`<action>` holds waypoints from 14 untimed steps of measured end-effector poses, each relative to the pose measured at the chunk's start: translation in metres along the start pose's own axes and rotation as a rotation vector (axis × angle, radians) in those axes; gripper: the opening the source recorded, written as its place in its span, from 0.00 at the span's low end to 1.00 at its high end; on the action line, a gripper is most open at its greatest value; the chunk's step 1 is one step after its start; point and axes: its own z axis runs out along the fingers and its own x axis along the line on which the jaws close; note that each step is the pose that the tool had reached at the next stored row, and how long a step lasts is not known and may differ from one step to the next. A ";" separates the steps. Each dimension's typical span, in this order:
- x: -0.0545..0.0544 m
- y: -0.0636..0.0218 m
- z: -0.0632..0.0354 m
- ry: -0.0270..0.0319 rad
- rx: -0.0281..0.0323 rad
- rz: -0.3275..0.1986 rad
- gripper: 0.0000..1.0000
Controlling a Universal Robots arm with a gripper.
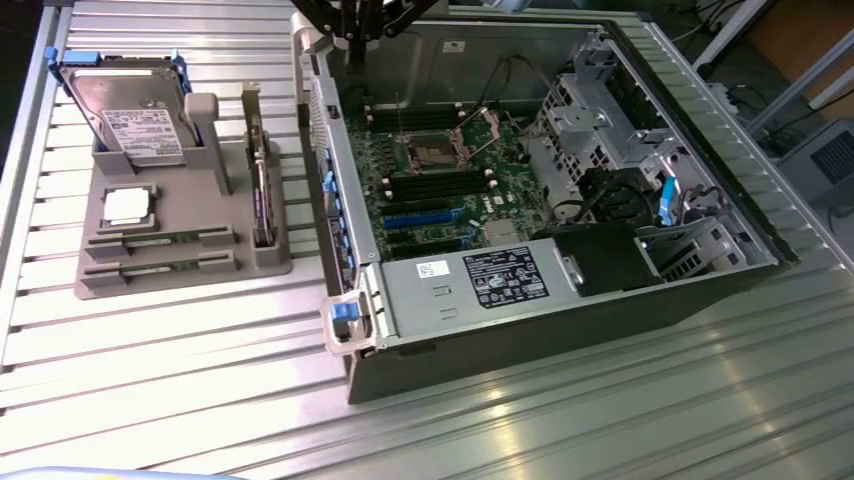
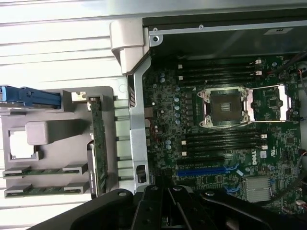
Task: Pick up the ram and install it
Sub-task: 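Reach for the ram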
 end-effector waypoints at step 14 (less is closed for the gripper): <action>0.005 -0.0004 -0.0001 0.0000 0.0000 0.000 0.10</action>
